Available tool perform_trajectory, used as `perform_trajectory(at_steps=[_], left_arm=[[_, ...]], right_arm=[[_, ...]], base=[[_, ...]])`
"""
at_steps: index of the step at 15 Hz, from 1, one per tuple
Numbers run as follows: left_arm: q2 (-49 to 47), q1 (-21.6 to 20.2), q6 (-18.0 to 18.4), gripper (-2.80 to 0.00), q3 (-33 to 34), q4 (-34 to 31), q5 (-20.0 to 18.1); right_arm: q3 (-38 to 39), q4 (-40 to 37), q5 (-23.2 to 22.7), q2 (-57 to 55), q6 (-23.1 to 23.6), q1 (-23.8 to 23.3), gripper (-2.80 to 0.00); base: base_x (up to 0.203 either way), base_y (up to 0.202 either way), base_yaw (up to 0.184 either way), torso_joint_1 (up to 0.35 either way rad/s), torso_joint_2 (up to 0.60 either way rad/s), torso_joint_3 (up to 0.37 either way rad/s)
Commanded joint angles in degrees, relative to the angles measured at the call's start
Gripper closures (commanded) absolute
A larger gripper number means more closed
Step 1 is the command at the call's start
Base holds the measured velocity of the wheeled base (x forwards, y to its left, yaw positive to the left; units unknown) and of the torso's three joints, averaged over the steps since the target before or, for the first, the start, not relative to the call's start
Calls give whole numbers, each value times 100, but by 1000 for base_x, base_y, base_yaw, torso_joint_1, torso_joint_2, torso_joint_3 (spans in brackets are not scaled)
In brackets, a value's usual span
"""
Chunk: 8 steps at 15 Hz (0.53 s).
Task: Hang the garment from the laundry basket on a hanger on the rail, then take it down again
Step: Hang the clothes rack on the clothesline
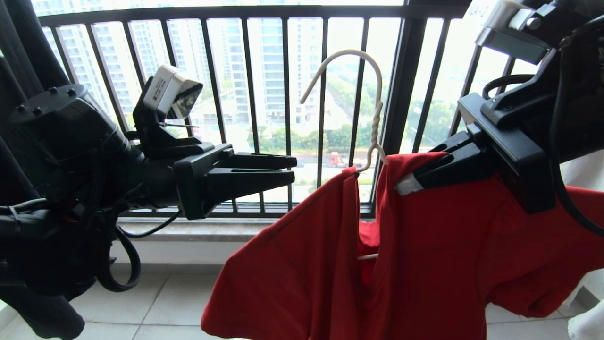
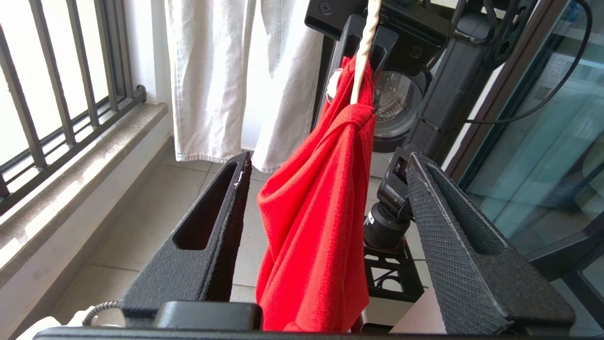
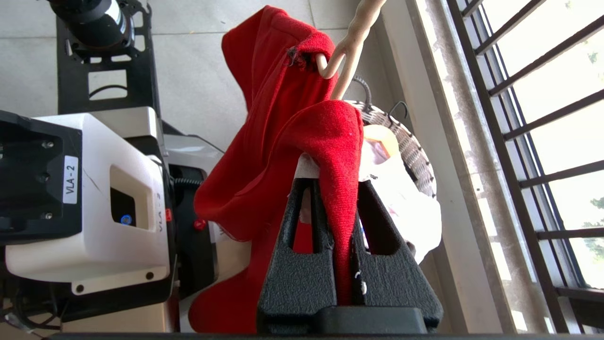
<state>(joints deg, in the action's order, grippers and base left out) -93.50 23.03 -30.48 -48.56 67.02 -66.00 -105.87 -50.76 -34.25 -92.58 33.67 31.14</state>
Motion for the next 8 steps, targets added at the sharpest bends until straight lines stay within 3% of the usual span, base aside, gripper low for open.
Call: perform_trajectory(at_steps=[1,6,8], left_arm=[[118,-150,-20,-280,-12,38,-35],[277,-605,-67,-280,-187,33,-13],[399,-694,-277,-280,-259,30,274]], right_arm=[[476,552,-259,13,26,-17,0],[1237,1725,-1022,-37,-41,-346,0],[1377,2229,-1128,-58,-376,-448,0]], base=[[0,0,0,0,0,0],[0,0,0,0,0,0],[0,0,0,0,0,0]])
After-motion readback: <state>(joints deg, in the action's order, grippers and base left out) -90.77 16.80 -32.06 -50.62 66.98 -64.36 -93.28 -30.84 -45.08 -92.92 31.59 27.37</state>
